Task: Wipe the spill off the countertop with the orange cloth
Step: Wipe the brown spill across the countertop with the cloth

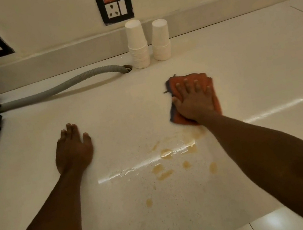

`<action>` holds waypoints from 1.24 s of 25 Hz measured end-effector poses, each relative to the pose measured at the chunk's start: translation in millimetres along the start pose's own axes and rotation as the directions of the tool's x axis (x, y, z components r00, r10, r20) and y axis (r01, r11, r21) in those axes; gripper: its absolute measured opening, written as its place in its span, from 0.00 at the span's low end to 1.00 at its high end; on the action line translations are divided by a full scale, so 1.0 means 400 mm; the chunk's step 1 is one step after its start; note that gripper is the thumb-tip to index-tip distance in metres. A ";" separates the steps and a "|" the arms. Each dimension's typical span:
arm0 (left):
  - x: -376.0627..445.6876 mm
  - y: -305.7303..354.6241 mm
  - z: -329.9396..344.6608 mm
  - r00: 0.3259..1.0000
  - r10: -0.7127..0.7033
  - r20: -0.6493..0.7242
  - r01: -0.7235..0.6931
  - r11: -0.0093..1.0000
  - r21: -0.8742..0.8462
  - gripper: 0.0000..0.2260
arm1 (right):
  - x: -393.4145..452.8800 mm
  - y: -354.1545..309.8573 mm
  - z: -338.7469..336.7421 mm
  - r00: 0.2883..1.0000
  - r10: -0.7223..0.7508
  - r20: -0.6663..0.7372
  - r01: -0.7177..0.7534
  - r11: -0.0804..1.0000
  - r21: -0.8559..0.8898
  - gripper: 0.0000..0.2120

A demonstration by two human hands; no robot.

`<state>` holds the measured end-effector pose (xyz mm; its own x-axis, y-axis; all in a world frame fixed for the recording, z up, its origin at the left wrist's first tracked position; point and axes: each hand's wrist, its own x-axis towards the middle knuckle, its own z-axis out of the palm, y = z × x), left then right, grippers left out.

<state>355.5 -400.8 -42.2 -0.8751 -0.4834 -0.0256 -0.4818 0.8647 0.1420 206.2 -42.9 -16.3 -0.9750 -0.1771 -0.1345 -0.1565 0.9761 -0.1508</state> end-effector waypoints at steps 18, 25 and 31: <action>-0.040 0.044 0.006 0.996 0.089 0.027 -0.086 0.991 -0.100 0.28 | -0.083 0.078 0.017 0.956 -0.289 0.049 0.292 0.955 -0.059 0.26; -0.028 0.062 -0.012 0.993 0.106 0.057 -0.101 0.992 -0.076 0.31 | -0.049 0.438 -0.046 0.999 -0.041 -0.004 0.041 0.999 -0.010 0.27; -0.089 0.058 0.005 0.992 0.102 0.068 -0.095 0.990 -0.106 0.29 | -0.172 0.624 -0.053 0.954 0.290 -0.074 -0.288 0.957 0.043 0.28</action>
<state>375.6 -363.3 -39.9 -0.9209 -0.3819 -0.0782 -0.3890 0.8872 0.2479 230.8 215.5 -24.0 -0.9873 0.1239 -0.0994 0.1377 0.9795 -0.1473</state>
